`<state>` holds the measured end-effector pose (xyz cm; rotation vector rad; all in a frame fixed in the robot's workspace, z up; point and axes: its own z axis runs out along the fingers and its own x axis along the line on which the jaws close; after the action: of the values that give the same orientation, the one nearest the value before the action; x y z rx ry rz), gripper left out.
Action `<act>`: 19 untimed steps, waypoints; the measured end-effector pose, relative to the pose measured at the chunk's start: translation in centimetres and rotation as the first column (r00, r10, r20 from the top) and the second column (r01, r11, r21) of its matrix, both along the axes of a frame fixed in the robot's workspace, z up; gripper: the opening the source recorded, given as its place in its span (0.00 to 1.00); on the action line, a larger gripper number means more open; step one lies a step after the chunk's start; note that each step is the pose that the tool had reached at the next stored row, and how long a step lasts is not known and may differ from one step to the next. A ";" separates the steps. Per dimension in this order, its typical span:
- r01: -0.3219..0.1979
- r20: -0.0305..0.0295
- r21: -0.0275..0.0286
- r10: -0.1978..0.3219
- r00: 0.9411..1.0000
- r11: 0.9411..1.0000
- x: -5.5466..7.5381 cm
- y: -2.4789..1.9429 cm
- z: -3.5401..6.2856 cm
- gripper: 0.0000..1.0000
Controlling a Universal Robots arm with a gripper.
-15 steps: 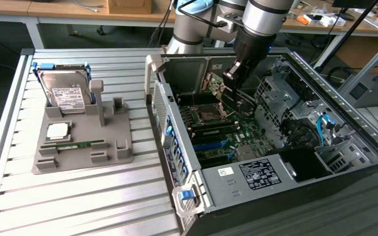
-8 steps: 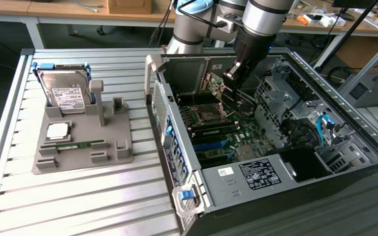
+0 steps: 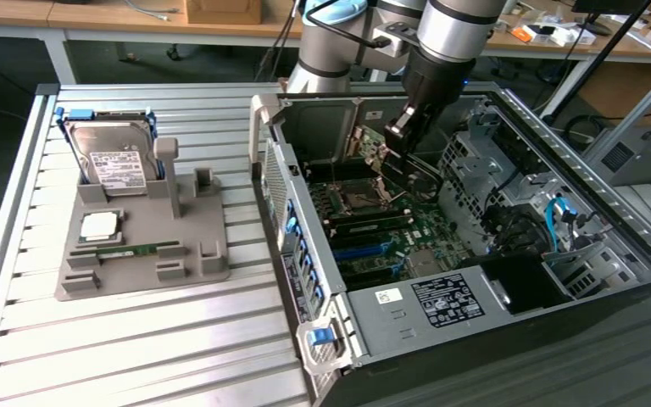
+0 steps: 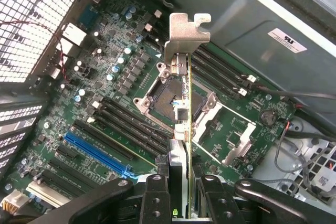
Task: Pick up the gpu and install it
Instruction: 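Insert the gpu into the slot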
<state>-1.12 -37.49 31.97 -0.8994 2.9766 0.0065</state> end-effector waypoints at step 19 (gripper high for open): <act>-0.038 0.000 0.000 0.038 0.999 0.999 0.0 0.00 0.00 0.27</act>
<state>-1.12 -37.49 31.97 -0.9553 2.9592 0.0074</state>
